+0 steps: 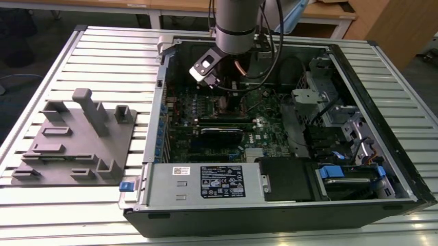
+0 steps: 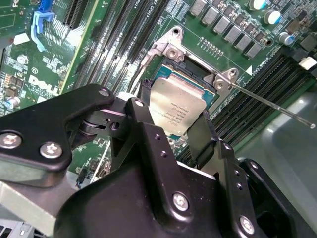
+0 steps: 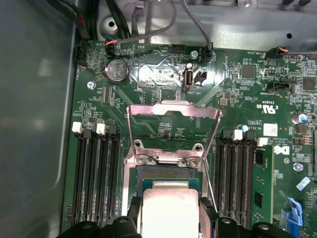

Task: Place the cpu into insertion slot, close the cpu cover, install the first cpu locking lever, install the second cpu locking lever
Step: 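Place the cpu into insertion slot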

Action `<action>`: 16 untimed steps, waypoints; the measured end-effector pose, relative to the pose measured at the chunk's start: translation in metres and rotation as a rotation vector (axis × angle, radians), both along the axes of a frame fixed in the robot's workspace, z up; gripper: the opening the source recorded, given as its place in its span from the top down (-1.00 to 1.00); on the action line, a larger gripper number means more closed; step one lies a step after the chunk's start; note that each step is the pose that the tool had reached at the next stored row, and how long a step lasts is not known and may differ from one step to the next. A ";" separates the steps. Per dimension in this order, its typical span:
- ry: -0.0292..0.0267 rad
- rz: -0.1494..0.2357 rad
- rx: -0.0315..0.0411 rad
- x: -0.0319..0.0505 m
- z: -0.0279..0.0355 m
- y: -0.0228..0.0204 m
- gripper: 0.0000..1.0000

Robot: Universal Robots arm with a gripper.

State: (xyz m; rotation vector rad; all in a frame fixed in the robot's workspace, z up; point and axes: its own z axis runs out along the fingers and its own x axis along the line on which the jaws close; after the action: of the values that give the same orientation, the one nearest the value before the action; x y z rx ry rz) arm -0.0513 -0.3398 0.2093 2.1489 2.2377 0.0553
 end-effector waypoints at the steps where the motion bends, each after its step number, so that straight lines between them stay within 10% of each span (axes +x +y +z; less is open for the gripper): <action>1: 0.0001 0.000 -0.0001 0.0000 0.0000 0.0000 -0.08; 16: 0.0001 -0.015 0.0000 0.0000 -0.0104 0.0023 -0.08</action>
State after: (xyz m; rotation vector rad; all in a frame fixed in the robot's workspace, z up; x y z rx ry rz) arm -0.0512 -0.3376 0.1989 2.1655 2.2213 0.0548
